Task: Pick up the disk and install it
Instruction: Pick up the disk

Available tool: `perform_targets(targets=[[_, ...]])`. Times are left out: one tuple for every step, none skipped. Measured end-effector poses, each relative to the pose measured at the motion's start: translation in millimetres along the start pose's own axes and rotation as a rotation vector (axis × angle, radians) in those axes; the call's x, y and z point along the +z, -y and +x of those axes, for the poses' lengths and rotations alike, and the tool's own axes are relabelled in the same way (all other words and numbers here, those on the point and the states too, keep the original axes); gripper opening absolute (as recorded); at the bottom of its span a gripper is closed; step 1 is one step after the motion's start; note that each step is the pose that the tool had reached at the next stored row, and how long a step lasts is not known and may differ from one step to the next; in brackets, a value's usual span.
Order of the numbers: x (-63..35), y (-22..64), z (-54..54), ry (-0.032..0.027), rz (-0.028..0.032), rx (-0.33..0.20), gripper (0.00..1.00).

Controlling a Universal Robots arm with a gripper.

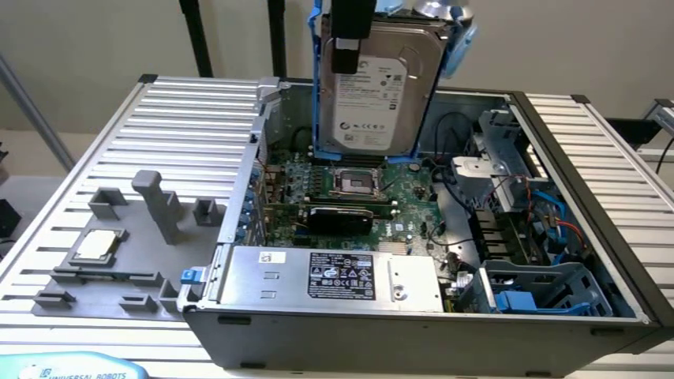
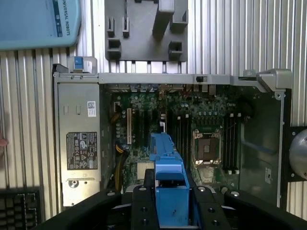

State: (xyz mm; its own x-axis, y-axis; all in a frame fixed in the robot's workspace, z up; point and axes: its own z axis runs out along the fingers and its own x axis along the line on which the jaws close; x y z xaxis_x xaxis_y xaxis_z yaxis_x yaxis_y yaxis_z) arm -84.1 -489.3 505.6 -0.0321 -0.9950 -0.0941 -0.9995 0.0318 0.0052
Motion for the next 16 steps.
perform_targets(targets=[[-0.2, 4.1, 2.1, 0.0, 0.0, 0.0, 0.33], [-0.5, 9.4, 4.8, 0.0, 0.0, 0.0, 0.33], [-0.7, 13.8, 6.9, -0.0001, 0.0, 0.0, 0.33], [-0.9, 18.0, 9.0, 0.0, 0.0, 0.0, 0.33], [-1.1, 22.2, 11.0, 0.0, 0.0, 0.0, 0.33], [-1.3, 26.4, 13.0, 0.0, 0.0, 0.0, 0.33], [-1.6, 30.6, 14.9, -0.0001, 0.0, 0.0, 0.33], [-1.8, 35.1, 16.9, -0.0001, 0.0, 0.0, 0.33], [-2.0, 39.5, 18.8, -0.0001, 0.0, 0.0, 0.33], [-2.2, 44.1, 20.7, -0.0001, 0.0, 0.0, 0.33], [-2.4, 48.7, 22.7, 0.0, 0.0, 0.0, 0.33], [-2.5, 53.2, 24.6, 0.0, 0.0, 0.0, 0.33], [-2.7, 57.6, 26.4, 0.0001, 0.0001, 0.0, 0.33], [-2.9, 62.3, 28.4, 0.0, 0.0, 0.0, 0.33], [-3.1, 66.9, 30.2, 0.0, 0.0, 0.0, 0.33], [-3.3, 71.3, 32.1, 0.0, 0.0, 0.0, 0.33]])
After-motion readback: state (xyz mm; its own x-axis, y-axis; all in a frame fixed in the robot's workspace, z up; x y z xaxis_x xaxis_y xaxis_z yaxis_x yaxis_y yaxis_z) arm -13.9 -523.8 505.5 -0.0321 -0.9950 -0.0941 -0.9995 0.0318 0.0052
